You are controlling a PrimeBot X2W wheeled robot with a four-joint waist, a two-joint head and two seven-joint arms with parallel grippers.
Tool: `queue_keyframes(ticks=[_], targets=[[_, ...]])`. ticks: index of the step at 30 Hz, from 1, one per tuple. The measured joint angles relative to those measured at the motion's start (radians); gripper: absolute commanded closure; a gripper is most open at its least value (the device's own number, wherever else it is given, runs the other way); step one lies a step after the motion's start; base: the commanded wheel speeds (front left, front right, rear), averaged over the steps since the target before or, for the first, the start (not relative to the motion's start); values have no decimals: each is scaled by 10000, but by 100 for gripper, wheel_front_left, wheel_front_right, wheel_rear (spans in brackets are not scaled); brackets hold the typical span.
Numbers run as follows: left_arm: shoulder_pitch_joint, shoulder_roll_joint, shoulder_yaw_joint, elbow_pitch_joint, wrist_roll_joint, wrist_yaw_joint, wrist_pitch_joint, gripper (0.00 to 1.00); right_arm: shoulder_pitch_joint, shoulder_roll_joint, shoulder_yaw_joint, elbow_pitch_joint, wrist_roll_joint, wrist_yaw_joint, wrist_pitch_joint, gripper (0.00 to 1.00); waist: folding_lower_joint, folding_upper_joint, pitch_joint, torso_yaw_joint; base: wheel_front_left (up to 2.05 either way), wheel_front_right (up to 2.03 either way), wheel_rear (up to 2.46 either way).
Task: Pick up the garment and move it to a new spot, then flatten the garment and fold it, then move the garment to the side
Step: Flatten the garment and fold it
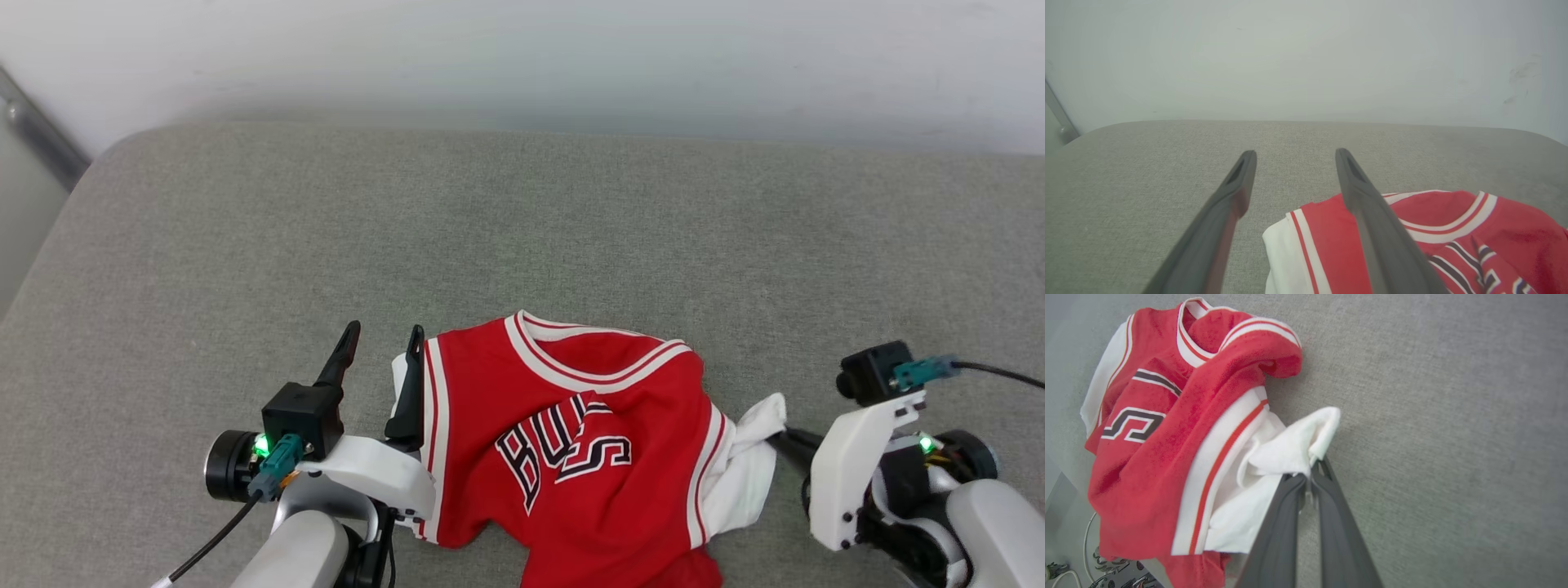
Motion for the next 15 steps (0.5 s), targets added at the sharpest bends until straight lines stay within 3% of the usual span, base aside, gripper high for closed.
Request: queue_keyframes(ticks=[8, 15], targets=[[213, 94, 92, -81, -50, 40, -4, 0, 81, -769, -2209, -817, -575, 2, 169, 100, 0, 0, -355, -369, 0, 0, 0], [216, 100, 104, -150, -63, 84, -13, 0, 928, -663, -4103, 217, -679, 0, 625, 100, 0, 0, -246, -538, 0, 0, 0]])
